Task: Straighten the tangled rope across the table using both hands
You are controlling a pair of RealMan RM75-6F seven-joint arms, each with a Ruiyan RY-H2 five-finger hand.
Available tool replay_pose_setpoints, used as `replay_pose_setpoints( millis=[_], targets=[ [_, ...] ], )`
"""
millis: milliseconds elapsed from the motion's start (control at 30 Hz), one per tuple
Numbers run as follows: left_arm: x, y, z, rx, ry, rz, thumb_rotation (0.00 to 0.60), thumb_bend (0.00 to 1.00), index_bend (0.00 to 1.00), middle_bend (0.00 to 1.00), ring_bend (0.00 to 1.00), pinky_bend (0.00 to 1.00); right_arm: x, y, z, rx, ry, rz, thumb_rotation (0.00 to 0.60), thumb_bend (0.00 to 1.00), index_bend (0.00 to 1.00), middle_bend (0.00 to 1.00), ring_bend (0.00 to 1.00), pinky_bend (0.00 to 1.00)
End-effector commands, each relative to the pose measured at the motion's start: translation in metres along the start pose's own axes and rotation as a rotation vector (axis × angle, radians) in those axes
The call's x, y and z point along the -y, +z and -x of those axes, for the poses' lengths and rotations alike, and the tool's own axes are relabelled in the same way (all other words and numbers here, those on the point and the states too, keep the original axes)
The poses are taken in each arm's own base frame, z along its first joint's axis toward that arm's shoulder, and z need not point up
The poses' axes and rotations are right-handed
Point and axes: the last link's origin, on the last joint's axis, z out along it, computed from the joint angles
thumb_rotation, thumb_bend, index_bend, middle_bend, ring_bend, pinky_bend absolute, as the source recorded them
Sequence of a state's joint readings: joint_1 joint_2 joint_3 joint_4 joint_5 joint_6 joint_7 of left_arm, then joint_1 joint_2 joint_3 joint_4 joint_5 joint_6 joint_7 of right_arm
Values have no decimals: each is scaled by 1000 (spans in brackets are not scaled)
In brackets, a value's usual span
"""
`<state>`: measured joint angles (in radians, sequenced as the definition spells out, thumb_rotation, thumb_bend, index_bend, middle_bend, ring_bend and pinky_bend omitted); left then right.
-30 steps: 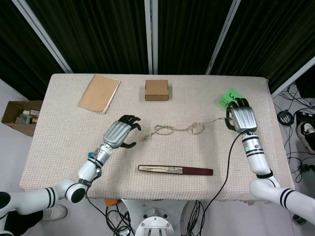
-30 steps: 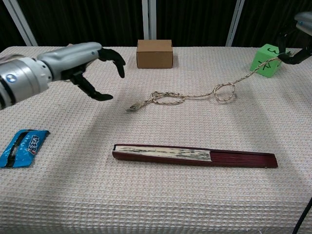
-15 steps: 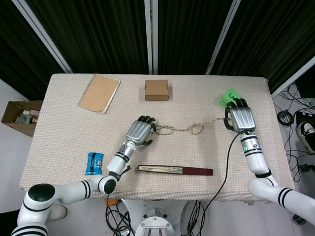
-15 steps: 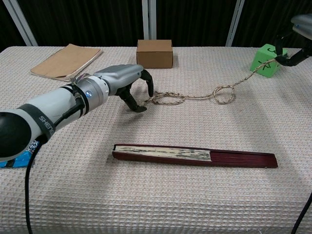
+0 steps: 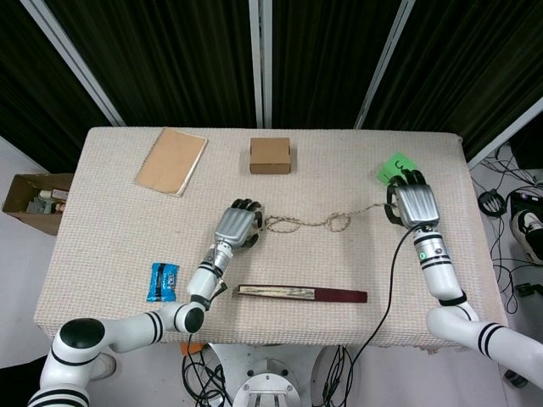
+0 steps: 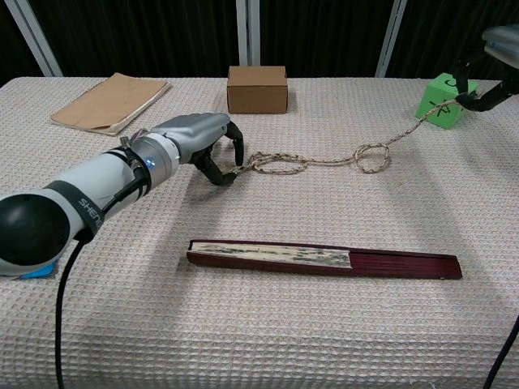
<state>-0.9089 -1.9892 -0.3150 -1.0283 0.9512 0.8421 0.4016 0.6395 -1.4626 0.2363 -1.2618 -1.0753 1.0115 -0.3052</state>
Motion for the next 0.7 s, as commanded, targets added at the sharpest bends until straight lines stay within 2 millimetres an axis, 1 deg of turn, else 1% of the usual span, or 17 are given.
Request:
replay_pose_setpoints(
  millis=[33, 233, 533, 700],
  targets=[
    [0, 0, 1, 1, -2, -1, 600, 373, 474, 180, 112, 136, 0, 0, 0, 0, 0, 0, 600, 644, 704, 312, 118, 152],
    [1, 2, 3, 4, 4, -9, 600, 392, 499, 184, 112, 136, 0, 0, 0, 0, -1, 3, 600, 644, 703, 313, 119, 151],
    [1, 3, 6, 13, 17, -12, 600, 420, 508, 189, 112, 136, -1, 0, 1, 3, 0, 5, 600, 645, 702, 313, 118, 150],
    [2, 4, 7, 17, 20, -16, 600, 473, 530, 200, 112, 136, -2, 0, 1, 5, 1, 8, 600, 647, 703, 313, 118, 149]
  ],
)
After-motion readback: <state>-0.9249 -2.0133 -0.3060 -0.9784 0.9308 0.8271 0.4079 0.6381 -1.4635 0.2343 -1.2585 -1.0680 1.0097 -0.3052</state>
